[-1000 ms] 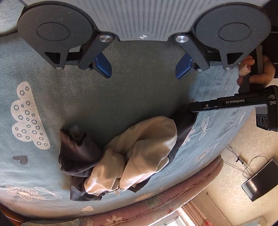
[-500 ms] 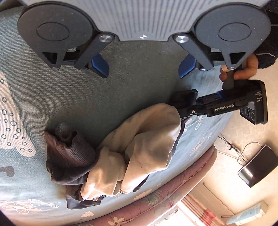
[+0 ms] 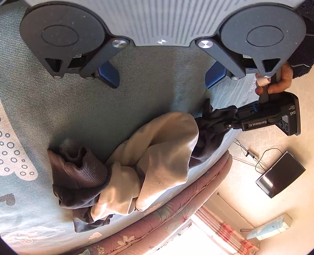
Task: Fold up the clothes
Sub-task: 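Grasp the brown sleeve cuff with the left gripper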
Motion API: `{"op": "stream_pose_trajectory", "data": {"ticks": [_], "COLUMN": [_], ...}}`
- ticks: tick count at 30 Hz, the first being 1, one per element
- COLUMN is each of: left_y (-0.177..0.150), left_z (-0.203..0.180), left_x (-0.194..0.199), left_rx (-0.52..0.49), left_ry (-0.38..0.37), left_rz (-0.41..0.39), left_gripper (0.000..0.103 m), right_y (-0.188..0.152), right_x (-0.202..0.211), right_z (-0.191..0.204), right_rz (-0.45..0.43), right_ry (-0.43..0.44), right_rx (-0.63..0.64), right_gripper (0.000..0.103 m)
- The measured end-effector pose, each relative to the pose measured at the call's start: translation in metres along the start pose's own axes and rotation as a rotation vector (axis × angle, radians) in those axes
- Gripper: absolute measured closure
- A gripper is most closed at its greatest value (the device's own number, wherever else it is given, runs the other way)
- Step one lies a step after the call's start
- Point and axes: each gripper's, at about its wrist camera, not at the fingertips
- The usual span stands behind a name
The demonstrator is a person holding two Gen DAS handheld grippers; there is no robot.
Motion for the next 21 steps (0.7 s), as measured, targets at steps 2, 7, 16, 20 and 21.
{"op": "stream_pose_trajectory", "data": {"ticks": [2, 7, 16, 20, 21], "left_y": [0.018, 0.069, 0.135, 0.144, 0.145], "left_z": [0.008, 0.028, 0.054, 0.065, 0.069], "left_x": [0.008, 0.014, -0.039, -0.068, -0.072], "left_rx": [-0.016, -0.073, -0.087, -0.047, -0.03], "left_ry": [0.045, 0.177, 0.306, 0.357, 0.36], "left_rz": [-0.032, -0.085, -0.044, -0.008, -0.002], "left_gripper": [0.088, 0.088, 0.083, 0.079, 0.079], "right_y": [0.0, 0.0, 0.002, 0.004, 0.005], "right_x": [0.001, 0.002, 0.0, -0.003, -0.005], "right_z": [0.0, -0.001, 0.005, 0.013, 0.016], "right_rz": [0.0, 0.002, 0.032, 0.055, 0.063], "right_ry": [-0.003, -0.006, -0.039, -0.07, -0.079], "right_rx": [0.001, -0.003, 0.035, 0.067, 0.077], "right_gripper": [0.006, 0.006, 0.002, 0.0, 0.0]}}
Point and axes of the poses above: each gripper's, at about its wrist camera, not at the fingertips, and x roughly against the way its jaws point, z to its left, y to its top, and after that the axes turned 15 degrees about x, right-handed
